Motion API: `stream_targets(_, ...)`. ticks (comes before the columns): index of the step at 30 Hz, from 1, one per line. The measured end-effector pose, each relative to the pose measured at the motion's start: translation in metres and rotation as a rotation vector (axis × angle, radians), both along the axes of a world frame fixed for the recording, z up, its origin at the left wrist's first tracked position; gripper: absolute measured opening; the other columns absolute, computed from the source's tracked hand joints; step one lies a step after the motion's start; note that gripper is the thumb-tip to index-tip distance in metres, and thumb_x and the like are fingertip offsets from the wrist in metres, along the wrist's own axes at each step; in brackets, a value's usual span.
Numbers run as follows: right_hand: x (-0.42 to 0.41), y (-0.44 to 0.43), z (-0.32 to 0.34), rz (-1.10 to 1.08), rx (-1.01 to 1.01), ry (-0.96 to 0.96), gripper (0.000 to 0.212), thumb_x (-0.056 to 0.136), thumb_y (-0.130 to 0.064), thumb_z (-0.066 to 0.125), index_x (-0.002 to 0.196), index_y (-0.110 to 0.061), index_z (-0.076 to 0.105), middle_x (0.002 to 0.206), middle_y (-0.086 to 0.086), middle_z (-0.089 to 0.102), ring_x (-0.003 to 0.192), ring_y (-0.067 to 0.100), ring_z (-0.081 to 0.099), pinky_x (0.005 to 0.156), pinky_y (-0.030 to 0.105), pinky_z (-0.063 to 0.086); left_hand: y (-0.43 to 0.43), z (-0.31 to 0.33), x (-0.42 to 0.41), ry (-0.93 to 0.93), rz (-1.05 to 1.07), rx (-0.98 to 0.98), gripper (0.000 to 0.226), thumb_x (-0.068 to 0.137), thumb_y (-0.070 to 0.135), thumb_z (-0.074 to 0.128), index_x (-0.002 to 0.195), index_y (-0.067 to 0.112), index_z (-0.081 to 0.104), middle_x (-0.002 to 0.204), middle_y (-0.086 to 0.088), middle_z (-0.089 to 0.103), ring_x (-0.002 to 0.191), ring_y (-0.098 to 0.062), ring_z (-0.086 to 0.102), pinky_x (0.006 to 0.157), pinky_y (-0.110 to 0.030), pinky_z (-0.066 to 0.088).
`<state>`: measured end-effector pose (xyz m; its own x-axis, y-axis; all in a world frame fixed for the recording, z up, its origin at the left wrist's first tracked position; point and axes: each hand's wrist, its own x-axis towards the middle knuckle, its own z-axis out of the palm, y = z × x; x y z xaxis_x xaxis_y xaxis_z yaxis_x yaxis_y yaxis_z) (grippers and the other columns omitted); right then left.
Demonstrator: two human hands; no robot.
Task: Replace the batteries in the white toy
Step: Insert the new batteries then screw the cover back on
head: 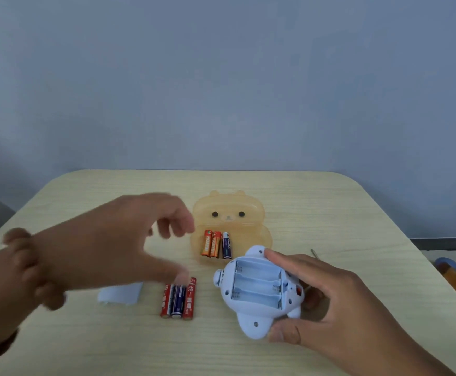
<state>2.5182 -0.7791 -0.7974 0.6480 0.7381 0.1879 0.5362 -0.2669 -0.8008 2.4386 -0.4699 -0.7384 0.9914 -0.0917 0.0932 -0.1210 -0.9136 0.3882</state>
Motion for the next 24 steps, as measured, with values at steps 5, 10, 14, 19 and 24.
stream_targets(5,0.0,0.0,-0.002,0.003,0.004,0.007,0.087,0.057,-0.03,0.1,0.13,-0.055,0.059,0.12,-0.024,0.067,0.1,-0.003,0.066,0.075,0.001,0.048,0.023,-0.053,-0.009,0.273,0.089,-0.072,0.034,0.061,0.057,0.081,0.091,0.059,0.065,0.091,0.025,0.067,0.075,-0.003,0.064,0.078,-0.044,0.057)
stream_targets(10,0.0,-0.001,-0.003,-0.001,0.009,0.006,0.086,0.056,-0.035,0.099,0.133,-0.047,0.063,0.118,-0.021,0.069,0.101,-0.001,0.066,0.078,0.002,0.047,0.024,-0.078,-0.023,0.17,0.039,0.144,0.084,0.038,0.097,0.06,0.111,0.055,0.047,0.102,0.035,0.051,0.077,0.009,0.056,0.06,-0.025,0.053)
stream_targets(14,0.0,-0.002,-0.003,-0.01,0.003,0.027,0.085,0.056,-0.037,0.099,0.133,-0.046,0.063,0.12,-0.019,0.068,0.101,0.003,0.067,0.078,0.003,0.048,0.011,-0.057,-0.026,0.084,-0.016,0.199,0.067,0.046,0.082,0.068,0.103,0.055,0.045,0.099,0.036,0.049,0.082,0.012,0.053,0.057,-0.015,0.046)
stream_targets(19,-0.001,-0.002,-0.001,-0.012,-0.001,0.06,0.086,0.057,-0.033,0.1,0.134,-0.044,0.063,0.121,-0.018,0.069,0.1,0.003,0.068,0.078,0.005,0.05,-0.005,-0.023,-0.034,0.074,-0.047,0.126,0.049,0.06,0.069,0.062,0.104,0.059,0.043,0.1,0.032,0.051,0.092,0.007,0.053,0.072,-0.016,0.047)
stream_targets(24,-0.002,-0.002,-0.001,-0.017,0.01,0.088,0.087,0.058,-0.028,0.1,0.134,-0.046,0.063,0.121,-0.017,0.068,0.1,0.003,0.068,0.078,0.006,0.051,-0.02,0.009,-0.031,-0.05,0.004,-0.067,0.035,0.059,0.056,0.082,0.091,0.057,0.068,0.105,0.025,0.058,0.083,0.005,0.065,0.063,-0.008,0.05)
